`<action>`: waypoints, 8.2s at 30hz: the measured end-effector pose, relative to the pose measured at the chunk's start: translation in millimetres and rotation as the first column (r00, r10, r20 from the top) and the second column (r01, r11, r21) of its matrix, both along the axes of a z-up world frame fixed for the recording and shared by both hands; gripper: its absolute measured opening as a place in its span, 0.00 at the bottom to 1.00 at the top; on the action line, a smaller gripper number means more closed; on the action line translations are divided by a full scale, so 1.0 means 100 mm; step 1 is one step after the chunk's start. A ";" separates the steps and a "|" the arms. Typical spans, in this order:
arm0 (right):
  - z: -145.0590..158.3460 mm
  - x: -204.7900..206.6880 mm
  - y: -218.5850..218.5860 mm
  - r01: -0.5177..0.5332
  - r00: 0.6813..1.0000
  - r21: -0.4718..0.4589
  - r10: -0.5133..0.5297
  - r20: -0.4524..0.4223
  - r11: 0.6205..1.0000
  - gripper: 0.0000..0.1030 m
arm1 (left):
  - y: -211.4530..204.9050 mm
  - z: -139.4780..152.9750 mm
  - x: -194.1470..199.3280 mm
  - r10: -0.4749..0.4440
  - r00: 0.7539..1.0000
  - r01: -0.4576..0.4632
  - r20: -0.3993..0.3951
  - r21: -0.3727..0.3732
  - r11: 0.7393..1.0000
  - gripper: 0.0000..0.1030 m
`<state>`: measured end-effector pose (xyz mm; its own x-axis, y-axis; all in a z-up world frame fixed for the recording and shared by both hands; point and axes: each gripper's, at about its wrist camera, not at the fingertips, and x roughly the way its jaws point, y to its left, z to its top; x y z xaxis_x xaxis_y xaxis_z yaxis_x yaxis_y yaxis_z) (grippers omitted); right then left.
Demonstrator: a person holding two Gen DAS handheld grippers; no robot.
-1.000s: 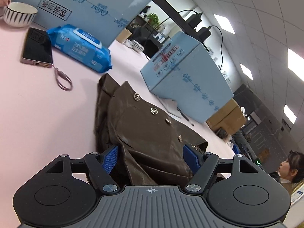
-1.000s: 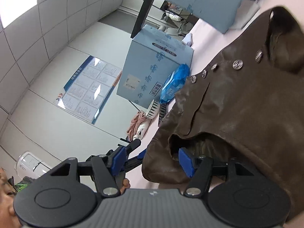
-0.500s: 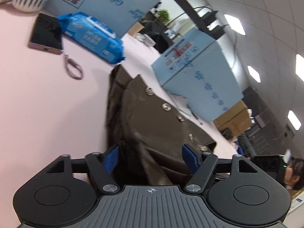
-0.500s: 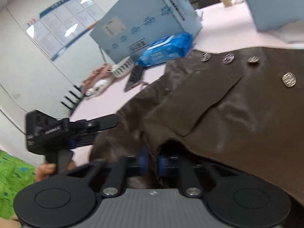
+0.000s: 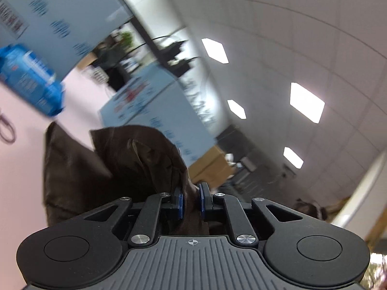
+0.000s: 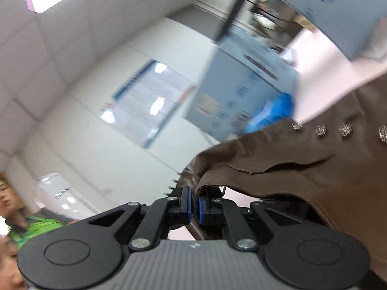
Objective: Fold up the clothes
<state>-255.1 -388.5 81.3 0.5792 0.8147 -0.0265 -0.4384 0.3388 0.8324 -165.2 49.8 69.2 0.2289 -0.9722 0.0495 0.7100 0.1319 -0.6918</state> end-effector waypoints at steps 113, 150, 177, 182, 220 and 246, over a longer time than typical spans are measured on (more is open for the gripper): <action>-0.21 0.66 0.12 -0.034 0.975 -0.743 -0.141 -0.172 0.668 0.58 | -0.30 -0.31 0.92 0.295 0.945 -0.314 0.144 0.656 0.686 0.38; -0.14 -0.06 -0.23 0.211 0.965 -0.826 -0.245 0.092 0.522 0.03 | -0.71 -0.51 0.26 0.196 0.870 -0.484 0.452 0.713 0.507 0.14; -0.19 0.00 0.01 0.224 0.972 -0.872 -0.170 0.165 0.435 0.04 | -0.80 -0.41 0.42 0.125 0.906 -0.408 0.405 0.753 0.517 0.01; -0.13 -0.03 -0.16 0.252 0.964 -0.803 -0.213 0.159 0.540 0.04 | -0.63 -0.39 0.44 0.156 0.933 -0.353 0.325 0.738 0.575 0.00; 0.84 -0.74 -0.24 0.385 0.871 -0.454 -0.154 0.467 0.804 0.03 | -1.43 -0.45 0.34 -0.138 0.946 -0.165 0.293 0.803 0.573 0.50; -0.02 -0.16 -0.73 0.105 0.917 -0.755 -0.356 -0.178 0.648 0.59 | -1.31 -0.24 0.01 -0.056 0.912 -0.290 0.406 0.738 0.609 0.16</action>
<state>-271.3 -461.5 79.6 0.6069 0.3034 -0.7346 -0.0471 0.9364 0.3479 -164.1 -81.3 44.9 0.4770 -0.6442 -0.5979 0.8090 0.5877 0.0122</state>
